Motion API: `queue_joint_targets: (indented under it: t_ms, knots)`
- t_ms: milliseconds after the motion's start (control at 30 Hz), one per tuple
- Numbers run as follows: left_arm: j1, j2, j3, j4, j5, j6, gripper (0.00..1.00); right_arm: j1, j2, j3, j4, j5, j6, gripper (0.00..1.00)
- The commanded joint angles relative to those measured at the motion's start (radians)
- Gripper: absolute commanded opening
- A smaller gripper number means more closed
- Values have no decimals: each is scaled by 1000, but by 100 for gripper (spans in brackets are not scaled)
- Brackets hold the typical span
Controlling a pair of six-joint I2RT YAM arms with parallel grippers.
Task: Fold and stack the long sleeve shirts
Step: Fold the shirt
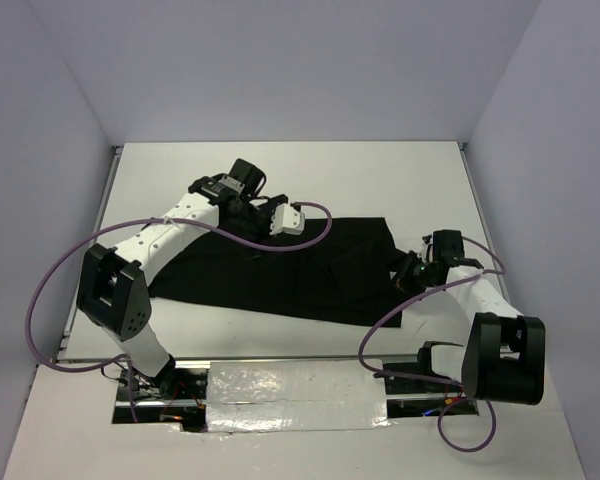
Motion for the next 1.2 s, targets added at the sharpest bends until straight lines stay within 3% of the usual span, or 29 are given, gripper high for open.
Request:
queue_joint_targets:
  t_ms: [0, 133, 300, 400, 633, 867, 1167]
  knots:
    - [-8, 6, 38, -24, 9, 15, 99, 7, -39, 19, 17, -27, -11, 13]
    - [-17, 6, 50, -38, 16, 18, 99, 7, -51, 19, 9, -50, -10, 0]
    - [-54, -9, 91, -34, 32, 9, 99, 9, -98, 42, 4, -104, -11, 0]
    - [-118, 23, 116, 0, 17, -72, 98, 9, -111, 57, 23, -144, -2, 0]
    - [-295, 135, 94, 234, -53, -238, 99, 13, -73, 97, 136, -225, 82, 0]
    - [-351, 219, 102, 417, -118, -453, 99, 47, -65, 123, 216, -233, 194, 0]
    - [-394, 244, 75, 457, -187, -545, 99, 58, -65, 110, 345, -202, 354, 0]
